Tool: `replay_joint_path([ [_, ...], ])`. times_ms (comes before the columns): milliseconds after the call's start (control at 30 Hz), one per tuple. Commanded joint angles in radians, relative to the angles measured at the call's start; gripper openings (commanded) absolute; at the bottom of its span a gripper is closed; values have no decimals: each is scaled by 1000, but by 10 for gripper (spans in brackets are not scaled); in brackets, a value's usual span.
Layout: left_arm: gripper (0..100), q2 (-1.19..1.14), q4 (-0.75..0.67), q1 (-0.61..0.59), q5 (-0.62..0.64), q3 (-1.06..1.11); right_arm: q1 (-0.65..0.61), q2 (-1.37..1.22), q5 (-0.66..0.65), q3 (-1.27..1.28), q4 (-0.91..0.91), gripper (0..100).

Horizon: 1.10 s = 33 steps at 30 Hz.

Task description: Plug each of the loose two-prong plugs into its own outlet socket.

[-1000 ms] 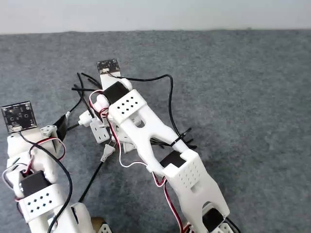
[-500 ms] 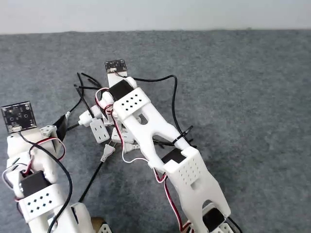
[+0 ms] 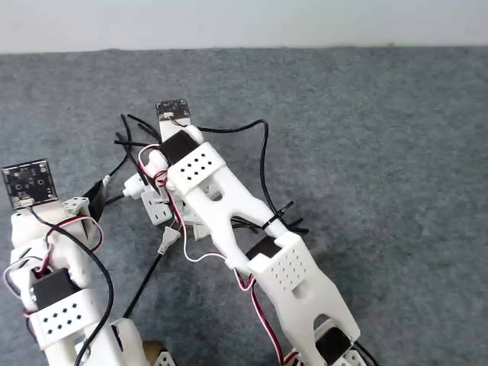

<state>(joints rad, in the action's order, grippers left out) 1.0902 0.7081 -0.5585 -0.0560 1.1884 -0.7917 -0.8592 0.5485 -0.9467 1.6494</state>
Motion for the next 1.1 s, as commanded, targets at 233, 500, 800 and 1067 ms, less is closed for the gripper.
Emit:
replay_joint_path([
  [233, 360, 14, -31, 2, 11, -1, 50, 5, 25, -60, 13, 7],
  [500, 360, 14, -32, 2, 11, 4, 44, -5, 28, -74, 13, 7],
  [800, 360, 14, -32, 2, 11, 4, 47, -41, 31, -75, -18, 7],
  [1067, 360, 14, -32, 2, 11, 4, 44, -51, 74, -75, -38, 7],
])
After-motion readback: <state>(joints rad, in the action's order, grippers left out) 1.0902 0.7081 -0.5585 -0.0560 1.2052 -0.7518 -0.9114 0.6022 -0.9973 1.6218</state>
